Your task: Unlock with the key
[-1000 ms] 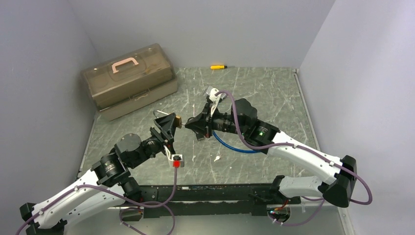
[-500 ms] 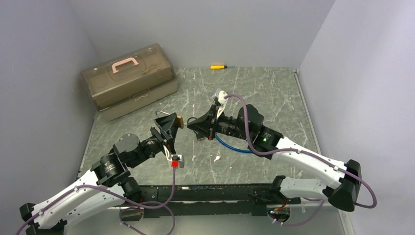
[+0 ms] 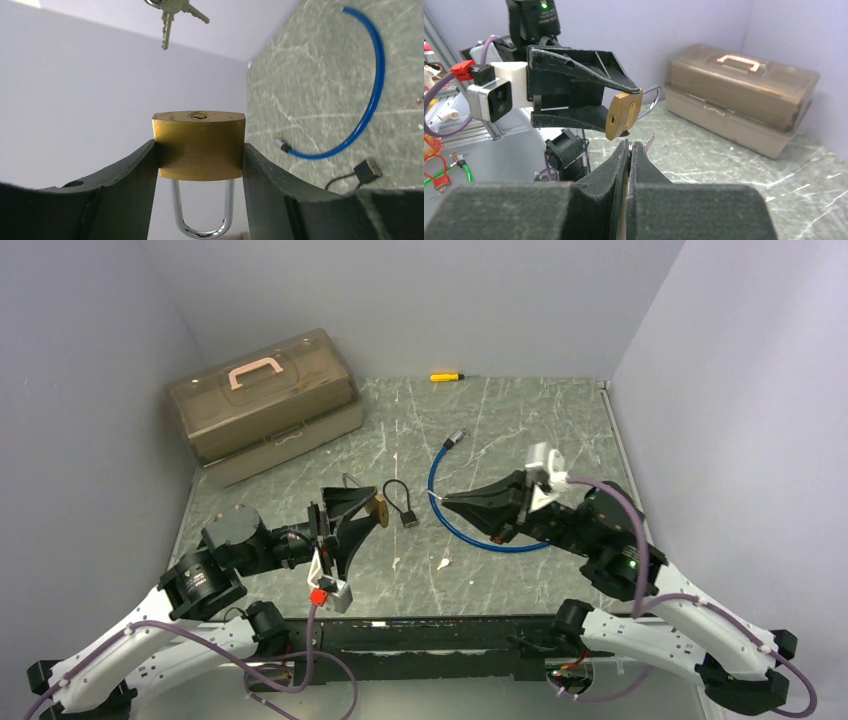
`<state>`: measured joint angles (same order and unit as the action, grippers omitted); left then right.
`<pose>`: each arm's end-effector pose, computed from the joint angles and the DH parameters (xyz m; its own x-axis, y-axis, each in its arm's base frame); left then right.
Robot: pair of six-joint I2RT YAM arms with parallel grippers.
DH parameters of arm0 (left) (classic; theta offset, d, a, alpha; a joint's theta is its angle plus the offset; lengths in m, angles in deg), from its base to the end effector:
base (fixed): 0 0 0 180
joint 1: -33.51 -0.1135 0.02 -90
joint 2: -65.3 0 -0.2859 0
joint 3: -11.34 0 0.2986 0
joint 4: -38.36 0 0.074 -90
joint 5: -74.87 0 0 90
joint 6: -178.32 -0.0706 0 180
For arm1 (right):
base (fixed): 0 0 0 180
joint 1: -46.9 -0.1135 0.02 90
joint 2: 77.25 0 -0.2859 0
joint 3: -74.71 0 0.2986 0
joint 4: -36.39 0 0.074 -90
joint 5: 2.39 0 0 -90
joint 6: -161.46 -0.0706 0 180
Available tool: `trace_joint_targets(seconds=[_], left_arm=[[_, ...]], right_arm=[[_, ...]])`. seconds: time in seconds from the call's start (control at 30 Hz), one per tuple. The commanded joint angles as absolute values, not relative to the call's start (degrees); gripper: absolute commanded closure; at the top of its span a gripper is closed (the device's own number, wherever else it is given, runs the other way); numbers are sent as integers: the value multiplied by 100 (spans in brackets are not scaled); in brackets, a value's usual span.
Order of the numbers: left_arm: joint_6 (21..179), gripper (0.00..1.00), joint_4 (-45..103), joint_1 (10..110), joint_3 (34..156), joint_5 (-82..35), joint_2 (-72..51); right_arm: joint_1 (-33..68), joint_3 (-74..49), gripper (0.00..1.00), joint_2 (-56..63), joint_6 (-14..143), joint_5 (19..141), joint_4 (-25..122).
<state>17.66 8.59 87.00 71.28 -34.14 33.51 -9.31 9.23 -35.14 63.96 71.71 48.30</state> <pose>0.0892 -0.1591 0.4010 0.8943 0.2914 -0.3397 0.3317 0.0782 0.9401 0.1069 0.1945 0.4518 -0.0143 0.2044 -0.9788 -0.9549 0.2875 0.0740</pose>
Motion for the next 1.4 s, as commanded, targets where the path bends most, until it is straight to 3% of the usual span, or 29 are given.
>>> trace_joint_targets(seconds=[0.0,0.5,1.03,1.37], left_arm=[[1631,100,1604,8777,7453,-4449,3235],[1297,100,2381,9134,7194,-4506,3241],[1466,100,2820,9134,7089,-3187,3100],[1379,100,2890,9165,6994,-3068,3087]], right_arm=[[-936,812,100,-3777,6782,7208,5142],[-937,641,100,-3720,6637,6738,5074],[-937,446,100,-3455,6518,6292,4931],[-940,439,100,-3267,6376,6144,4491]])
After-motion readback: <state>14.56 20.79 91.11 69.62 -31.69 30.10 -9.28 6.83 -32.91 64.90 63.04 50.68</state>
